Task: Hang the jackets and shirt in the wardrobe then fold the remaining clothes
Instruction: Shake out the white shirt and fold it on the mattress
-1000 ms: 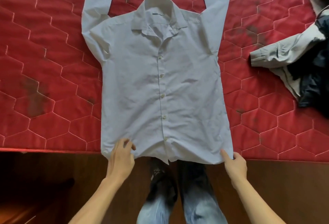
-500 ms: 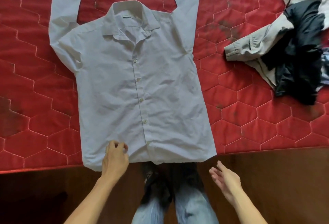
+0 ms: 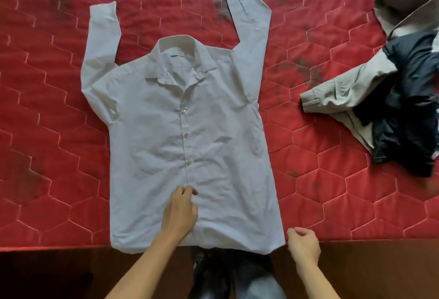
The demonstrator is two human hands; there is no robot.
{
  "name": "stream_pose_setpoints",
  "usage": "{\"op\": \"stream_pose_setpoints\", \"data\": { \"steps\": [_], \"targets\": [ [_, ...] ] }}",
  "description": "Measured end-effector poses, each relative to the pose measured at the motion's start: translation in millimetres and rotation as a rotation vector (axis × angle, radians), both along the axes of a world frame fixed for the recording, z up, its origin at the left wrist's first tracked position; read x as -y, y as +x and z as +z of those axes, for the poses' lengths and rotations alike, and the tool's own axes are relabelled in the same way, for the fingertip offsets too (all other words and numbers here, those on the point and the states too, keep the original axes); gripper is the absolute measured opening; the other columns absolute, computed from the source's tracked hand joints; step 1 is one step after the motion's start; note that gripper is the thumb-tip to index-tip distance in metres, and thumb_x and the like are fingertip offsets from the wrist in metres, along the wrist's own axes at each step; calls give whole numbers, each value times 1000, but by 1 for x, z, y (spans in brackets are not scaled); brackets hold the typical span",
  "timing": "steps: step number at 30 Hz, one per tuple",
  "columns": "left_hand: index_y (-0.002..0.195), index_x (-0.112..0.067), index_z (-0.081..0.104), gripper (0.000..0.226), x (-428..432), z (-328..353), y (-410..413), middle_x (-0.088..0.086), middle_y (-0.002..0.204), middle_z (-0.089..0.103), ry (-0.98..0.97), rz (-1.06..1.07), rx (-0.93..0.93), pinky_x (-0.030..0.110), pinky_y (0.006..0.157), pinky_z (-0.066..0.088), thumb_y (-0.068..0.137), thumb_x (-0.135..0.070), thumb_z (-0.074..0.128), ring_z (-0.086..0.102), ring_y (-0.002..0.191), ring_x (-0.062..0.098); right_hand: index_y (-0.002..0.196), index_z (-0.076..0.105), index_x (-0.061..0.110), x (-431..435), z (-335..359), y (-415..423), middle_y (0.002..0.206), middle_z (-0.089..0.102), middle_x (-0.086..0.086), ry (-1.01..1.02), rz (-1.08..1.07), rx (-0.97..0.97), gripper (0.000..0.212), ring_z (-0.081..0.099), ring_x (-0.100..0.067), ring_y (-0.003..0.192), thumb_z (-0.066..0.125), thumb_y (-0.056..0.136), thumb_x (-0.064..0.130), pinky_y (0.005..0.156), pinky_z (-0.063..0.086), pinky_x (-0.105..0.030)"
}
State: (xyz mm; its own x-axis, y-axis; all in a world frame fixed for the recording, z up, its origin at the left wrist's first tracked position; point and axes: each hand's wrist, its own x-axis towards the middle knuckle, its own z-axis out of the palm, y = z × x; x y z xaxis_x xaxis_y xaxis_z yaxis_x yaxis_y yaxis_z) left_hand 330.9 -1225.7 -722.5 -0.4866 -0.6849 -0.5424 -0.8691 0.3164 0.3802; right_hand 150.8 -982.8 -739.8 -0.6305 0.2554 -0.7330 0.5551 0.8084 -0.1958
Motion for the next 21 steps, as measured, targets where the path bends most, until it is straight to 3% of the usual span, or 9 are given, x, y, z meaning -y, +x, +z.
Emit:
{"op": "stream_pose_setpoints", "data": {
  "steps": [4,6,8,10,12,14,17,19,21],
  "targets": [
    [127,-17,57,37,40,8,-68,-1,130,51,-37,-17,-47,27,75,43,91,-9,51,54,114,21,98,66,25,80,29,-66,94,69,0,-239,174,-62,14,67,-26,90,67,85,20,82,56,-42],
    [134,-18,53,43,63,7,-105,3,140,47,-70,-33,-70,33,88,48,92,-13,53,49,125,24,94,66,29,123,27,-101,92,71,3,-314,250,-46,14,68,-22,89,68,82,22,85,56,-45],
    [146,-19,42,52,87,4,-142,9,156,32,-101,-66,-66,38,109,38,95,-23,54,34,141,28,94,66,27,168,23,-136,91,72,3,-357,333,-48,15,68,-19,88,69,81,22,86,55,-43],
    [155,-21,27,63,112,-2,-178,12,164,14,-132,-112,-34,41,119,24,99,-33,51,17,150,31,106,65,19,218,21,-170,97,70,3,-394,431,-72,22,64,-16,91,68,84,23,83,49,-32],
    [158,-23,15,67,134,-8,-213,11,166,1,-145,-138,10,42,122,15,101,-40,47,5,153,31,119,61,15,265,20,-201,99,64,4,-428,513,-103,34,57,-13,91,68,87,25,79,39,-25],
    [159,-26,10,68,150,-16,-243,10,167,-6,-145,-157,35,42,122,11,102,-42,44,-1,154,29,126,54,13,305,12,-223,103,62,3,-465,576,-110,46,58,-11,90,71,86,30,76,40,-24],
    [158,-26,14,61,162,-27,-273,8,167,-7,-146,-211,50,42,122,11,104,-39,40,0,153,28,138,39,8,354,-4,-239,127,53,-9,-473,679,-132,77,54,-25,114,76,79,43,95,47,-37],
    [157,-27,14,60,164,-36,-285,8,167,-3,-151,-223,66,42,120,14,103,-40,37,4,153,29,144,28,2,383,-13,-249,138,41,-19,-473,602,-166,91,45,-34,125,78,78,42,104,42,-43],
    [156,-30,19,59,165,-47,-288,11,166,7,-186,-232,62,44,118,21,102,-43,38,15,149,33,144,26,-3,406,-16,-265,138,39,-25,-421,416,-179,90,45,-40,125,77,80,37,101,41,-40]
  ]
}}
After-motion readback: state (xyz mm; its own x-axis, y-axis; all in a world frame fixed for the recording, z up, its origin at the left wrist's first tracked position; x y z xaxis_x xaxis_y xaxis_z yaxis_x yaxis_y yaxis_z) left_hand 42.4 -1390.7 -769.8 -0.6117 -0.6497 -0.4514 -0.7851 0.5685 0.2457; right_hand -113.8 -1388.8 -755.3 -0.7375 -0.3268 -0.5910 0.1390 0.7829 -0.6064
